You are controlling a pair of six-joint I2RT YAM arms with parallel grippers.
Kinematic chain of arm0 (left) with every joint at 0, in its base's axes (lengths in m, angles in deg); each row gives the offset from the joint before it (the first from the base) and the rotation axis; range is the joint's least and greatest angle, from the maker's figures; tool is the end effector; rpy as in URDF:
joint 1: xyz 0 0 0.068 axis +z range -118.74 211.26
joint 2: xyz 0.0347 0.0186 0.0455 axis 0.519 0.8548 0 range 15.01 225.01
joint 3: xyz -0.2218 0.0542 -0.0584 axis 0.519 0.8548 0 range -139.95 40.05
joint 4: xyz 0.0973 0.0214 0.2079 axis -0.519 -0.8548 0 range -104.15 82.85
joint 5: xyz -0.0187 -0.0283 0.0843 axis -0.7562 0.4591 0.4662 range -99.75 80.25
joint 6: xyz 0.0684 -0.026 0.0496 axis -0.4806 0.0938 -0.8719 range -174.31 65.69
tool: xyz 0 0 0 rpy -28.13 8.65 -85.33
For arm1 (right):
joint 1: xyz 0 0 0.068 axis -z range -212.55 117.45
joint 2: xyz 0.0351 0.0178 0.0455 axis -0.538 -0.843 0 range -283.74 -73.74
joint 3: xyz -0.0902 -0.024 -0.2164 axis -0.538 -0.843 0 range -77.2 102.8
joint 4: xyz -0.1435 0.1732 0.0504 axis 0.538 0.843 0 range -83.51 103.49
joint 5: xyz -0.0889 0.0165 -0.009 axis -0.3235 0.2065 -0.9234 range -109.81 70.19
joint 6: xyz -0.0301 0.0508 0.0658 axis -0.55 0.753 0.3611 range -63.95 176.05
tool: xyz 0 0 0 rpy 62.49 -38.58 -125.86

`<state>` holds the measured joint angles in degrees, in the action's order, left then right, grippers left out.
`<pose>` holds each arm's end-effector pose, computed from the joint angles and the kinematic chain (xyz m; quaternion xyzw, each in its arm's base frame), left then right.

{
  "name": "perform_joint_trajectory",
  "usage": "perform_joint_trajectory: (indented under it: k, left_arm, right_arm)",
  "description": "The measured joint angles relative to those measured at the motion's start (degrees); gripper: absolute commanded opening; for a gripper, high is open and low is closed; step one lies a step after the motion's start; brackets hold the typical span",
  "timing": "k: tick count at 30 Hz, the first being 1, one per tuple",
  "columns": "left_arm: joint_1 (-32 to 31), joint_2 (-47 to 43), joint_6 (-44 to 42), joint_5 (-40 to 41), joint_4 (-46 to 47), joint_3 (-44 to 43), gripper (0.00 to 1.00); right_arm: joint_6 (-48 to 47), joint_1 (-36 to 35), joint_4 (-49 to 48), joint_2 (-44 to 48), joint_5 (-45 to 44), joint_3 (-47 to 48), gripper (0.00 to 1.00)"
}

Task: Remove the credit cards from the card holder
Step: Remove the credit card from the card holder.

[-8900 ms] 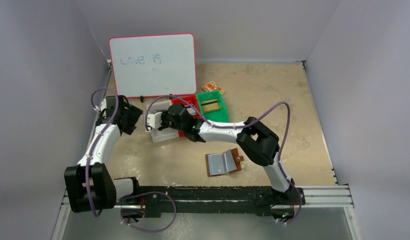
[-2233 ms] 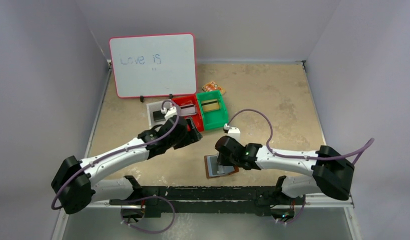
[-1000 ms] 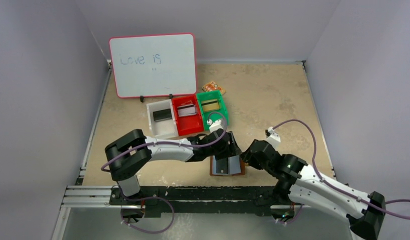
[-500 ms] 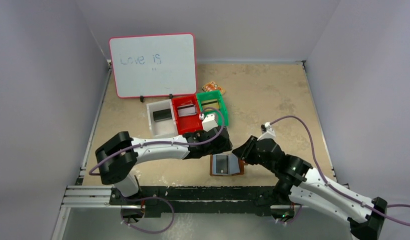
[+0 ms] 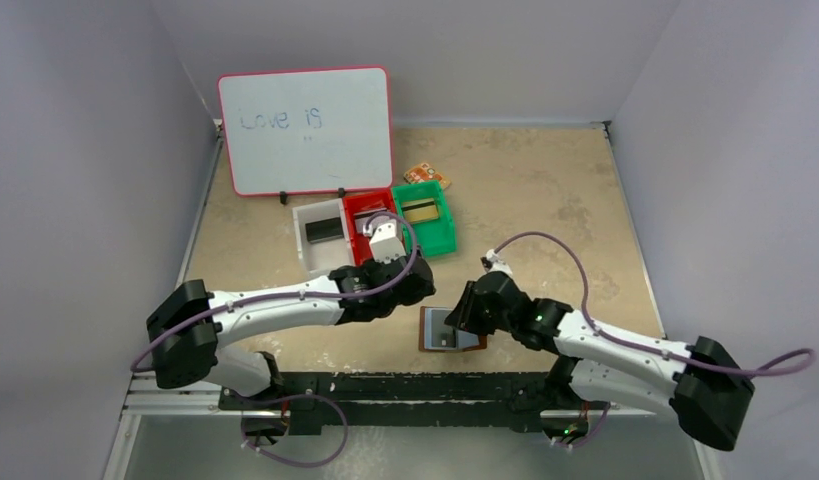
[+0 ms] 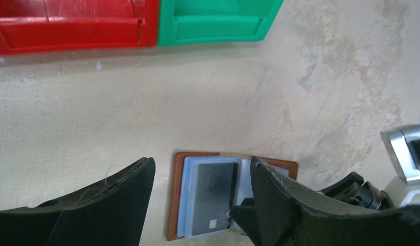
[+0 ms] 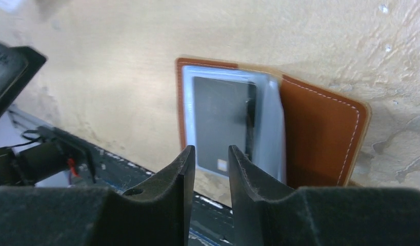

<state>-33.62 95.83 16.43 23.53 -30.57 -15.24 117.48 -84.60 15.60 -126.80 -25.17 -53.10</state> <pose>0.1632 -0.2466 0.1935 -0.1461 0.8910 -0.2098 0.3751 0.1402 0.1678 0.1498 0.0938 0.8934 0.3426 0.2750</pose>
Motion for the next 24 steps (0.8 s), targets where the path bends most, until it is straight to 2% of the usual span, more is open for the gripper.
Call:
perform_joint_trajectory:
  k: [6,16,24]
  left_arm:
    - [-0.02,2.86,-0.94,-4.35,1.46,2.10,0.64]
    - [-0.02,5.73,-2.01,-8.13,3.45,2.10,0.63]
    - [-0.02,6.56,-2.38,-9.29,4.00,2.27,0.56]
  right_arm:
    - [-0.09,1.44,-1.90,-8.66,1.73,-0.11,0.34]
    - [0.07,5.99,-6.95,-5.79,5.33,-5.18,0.35]
    - [1.31,6.27,-13.99,-7.04,9.38,-8.17,0.33]
